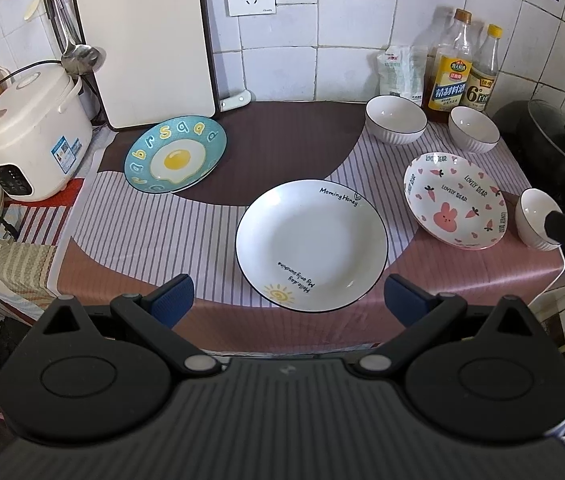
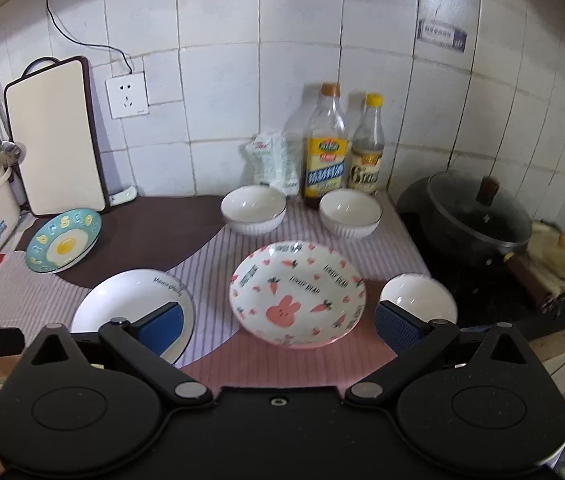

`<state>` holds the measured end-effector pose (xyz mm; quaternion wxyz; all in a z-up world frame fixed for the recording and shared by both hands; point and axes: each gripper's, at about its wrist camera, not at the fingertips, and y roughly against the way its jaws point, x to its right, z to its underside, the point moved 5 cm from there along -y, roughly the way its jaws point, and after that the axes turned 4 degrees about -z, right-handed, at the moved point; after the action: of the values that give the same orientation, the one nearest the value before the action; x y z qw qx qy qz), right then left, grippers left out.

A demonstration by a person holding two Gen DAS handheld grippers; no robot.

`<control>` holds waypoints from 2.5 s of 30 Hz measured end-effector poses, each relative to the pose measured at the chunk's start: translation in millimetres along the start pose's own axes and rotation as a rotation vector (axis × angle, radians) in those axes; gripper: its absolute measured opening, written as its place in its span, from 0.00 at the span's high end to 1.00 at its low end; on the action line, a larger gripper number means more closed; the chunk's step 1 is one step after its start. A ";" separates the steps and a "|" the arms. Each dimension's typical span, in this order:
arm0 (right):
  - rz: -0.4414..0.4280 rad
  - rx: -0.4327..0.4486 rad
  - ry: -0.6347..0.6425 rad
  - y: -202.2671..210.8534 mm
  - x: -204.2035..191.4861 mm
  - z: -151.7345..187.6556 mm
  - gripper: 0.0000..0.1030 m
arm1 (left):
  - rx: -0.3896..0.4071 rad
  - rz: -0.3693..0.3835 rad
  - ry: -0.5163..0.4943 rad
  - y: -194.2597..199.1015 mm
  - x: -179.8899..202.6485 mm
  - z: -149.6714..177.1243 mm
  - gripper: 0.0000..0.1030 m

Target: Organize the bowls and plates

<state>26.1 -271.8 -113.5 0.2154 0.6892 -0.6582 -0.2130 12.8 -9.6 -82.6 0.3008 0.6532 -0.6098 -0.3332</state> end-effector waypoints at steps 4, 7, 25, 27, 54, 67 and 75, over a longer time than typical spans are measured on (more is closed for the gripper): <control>0.023 0.042 0.040 3.9 -1.7 -2.5 0.00 | 0.005 -0.004 0.006 -1.6 1.0 0.3 0.00; 0.020 0.055 0.045 4.9 -2.2 -4.2 0.00 | 0.025 -0.017 0.007 -1.8 0.4 1.9 0.00; -0.001 0.013 0.065 -5.5 -10.4 3.2 0.00 | 0.048 0.011 0.009 -16.6 1.9 12.5 0.00; -0.009 0.002 0.054 -8.1 -10.8 4.5 0.00 | 0.049 0.008 0.008 -16.7 1.0 12.1 0.00; -0.408 -0.111 0.043 -158.1 -55.1 60.4 0.17 | -0.069 0.095 0.152 -137.0 -45.2 -11.1 0.13; -0.497 -0.250 -0.165 -206.8 -66.4 87.0 0.47 | -0.203 0.158 0.117 -220.5 -57.7 -13.3 0.21; -0.453 -0.280 -0.262 -213.3 -64.3 88.0 0.78 | -0.275 0.165 0.021 -252.1 -62.7 -11.1 0.47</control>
<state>146.5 -200.3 -307.8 0.1686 0.7488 -0.4740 -0.4316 169.9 71.7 -273.2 0.4201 0.5569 -0.6069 -0.3808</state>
